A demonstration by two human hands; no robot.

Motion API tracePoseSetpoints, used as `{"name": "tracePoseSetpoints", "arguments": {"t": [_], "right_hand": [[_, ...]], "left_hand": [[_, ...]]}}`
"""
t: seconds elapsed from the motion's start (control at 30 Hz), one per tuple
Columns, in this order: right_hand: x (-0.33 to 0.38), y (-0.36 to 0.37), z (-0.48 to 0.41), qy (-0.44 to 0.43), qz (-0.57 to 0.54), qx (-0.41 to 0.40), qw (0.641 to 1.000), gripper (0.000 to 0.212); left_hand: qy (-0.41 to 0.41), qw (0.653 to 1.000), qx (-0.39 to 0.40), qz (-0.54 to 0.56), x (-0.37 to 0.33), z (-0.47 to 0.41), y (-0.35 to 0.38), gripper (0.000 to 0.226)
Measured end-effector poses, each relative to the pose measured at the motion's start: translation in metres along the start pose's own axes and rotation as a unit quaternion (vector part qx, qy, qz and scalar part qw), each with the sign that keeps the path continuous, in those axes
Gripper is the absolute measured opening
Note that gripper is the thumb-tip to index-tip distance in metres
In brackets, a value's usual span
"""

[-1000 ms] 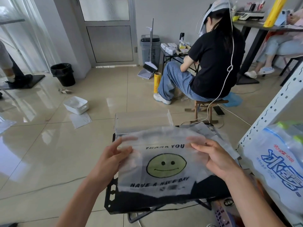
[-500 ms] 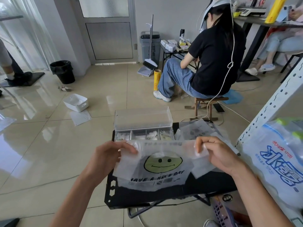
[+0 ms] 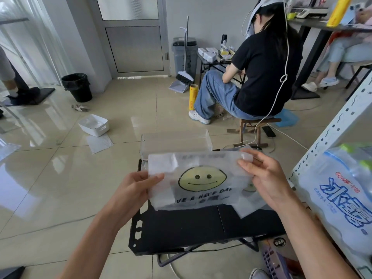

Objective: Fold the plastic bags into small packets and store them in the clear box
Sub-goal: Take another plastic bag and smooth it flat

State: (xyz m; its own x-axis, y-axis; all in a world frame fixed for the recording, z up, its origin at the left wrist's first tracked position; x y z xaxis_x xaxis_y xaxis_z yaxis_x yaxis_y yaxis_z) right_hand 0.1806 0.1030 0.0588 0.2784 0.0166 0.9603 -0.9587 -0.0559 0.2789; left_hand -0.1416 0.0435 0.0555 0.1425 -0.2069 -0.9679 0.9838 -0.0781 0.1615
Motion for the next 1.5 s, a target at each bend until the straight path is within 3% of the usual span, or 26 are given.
{"name": "tracePoseSetpoints", "arguments": {"t": [0.23,0.37,0.53,0.67,0.77,0.9,0.97,1.1,1.17,1.37,1.5], "right_hand": [[0.002,-0.002,0.002,0.017,0.054,-0.045,0.997,0.024],[0.002,-0.003,0.001,0.026,0.042,-0.057,0.997,0.03],[-0.007,-0.003,0.003,0.051,0.081,-0.042,0.995,0.014],[-0.008,0.0,0.0,0.053,0.091,-0.021,0.994,0.014],[-0.01,0.001,-0.001,0.054,0.09,-0.025,0.994,0.012],[-0.01,-0.004,-0.003,0.046,0.059,-0.064,0.995,0.019],[-0.013,-0.007,-0.005,0.07,0.038,-0.071,0.994,0.032],[-0.029,0.003,0.004,0.194,0.069,0.034,0.978,0.051],[-0.03,0.007,0.009,0.192,0.093,0.078,0.974,0.044],[-0.022,0.01,0.01,0.177,0.033,0.111,0.977,0.04],[-0.037,0.007,0.015,0.206,0.077,0.137,0.966,0.055]], "left_hand": [[0.012,0.999,-0.05,-0.014,-0.001,-0.002,-0.008,0.031],[-0.004,0.999,-0.043,-0.025,0.001,-0.003,-0.005,0.041],[-0.065,0.997,-0.016,-0.042,0.012,-0.007,-0.009,0.064],[-0.054,0.996,-0.049,-0.042,0.011,-0.005,-0.013,0.031],[-0.036,0.997,-0.058,-0.022,0.006,-0.003,-0.015,0.026],[-0.033,0.999,0.01,-0.034,0.004,0.0,-0.004,0.027],[-0.018,0.997,0.0,-0.073,0.007,-0.002,-0.008,0.026],[0.016,0.998,-0.042,-0.047,0.005,-0.005,-0.017,0.027],[0.02,0.998,-0.045,-0.034,0.004,-0.006,-0.018,0.028],[-0.004,0.999,-0.03,0.034,0.003,-0.005,-0.013,0.03],[-0.009,0.997,-0.046,0.067,0.004,-0.006,-0.016,0.033]]}}
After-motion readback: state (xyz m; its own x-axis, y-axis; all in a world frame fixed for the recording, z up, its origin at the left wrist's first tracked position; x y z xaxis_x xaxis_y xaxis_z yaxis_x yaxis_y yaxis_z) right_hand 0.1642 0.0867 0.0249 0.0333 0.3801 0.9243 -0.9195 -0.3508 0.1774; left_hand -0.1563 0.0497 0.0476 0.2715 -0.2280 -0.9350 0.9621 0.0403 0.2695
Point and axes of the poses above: each hand's wrist, its own z-axis away from the middle knuckle, its own y-axis out of the palm, x = y × z, the point moved 7 cm from there along -z, towards the middle knuckle, and after that the axes turned 3 degrees about -z, right-handed, at the moved point
